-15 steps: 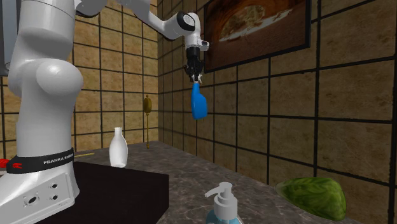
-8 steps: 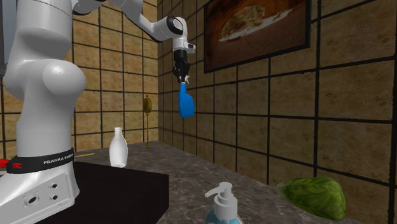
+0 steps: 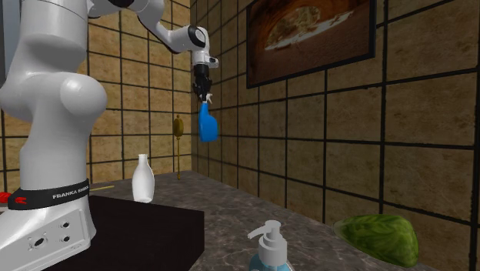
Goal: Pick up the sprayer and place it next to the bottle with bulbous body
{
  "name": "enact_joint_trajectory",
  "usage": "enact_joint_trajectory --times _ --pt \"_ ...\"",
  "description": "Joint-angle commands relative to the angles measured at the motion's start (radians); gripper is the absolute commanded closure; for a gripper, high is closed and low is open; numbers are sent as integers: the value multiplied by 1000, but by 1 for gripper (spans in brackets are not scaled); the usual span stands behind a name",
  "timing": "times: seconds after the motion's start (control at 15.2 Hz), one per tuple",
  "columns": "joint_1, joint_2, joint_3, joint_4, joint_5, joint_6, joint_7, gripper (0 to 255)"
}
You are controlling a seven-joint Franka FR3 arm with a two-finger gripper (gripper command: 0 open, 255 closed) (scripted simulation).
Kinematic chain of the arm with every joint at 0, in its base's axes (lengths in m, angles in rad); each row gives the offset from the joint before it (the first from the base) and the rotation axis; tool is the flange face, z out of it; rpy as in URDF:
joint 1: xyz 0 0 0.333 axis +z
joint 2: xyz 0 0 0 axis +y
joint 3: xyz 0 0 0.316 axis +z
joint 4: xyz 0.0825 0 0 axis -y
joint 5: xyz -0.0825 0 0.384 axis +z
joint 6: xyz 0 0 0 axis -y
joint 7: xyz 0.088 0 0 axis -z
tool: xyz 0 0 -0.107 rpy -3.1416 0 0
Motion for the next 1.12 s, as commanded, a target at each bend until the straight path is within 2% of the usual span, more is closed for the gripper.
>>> enact_joint_trajectory --times 0.0,0.59,1.06 --pt "26 15 23 19 2 -6 51 255" --pt "137 124 109 165 4 -53 245 255" --pt "231 276 162 382 -6 -123 385 255"
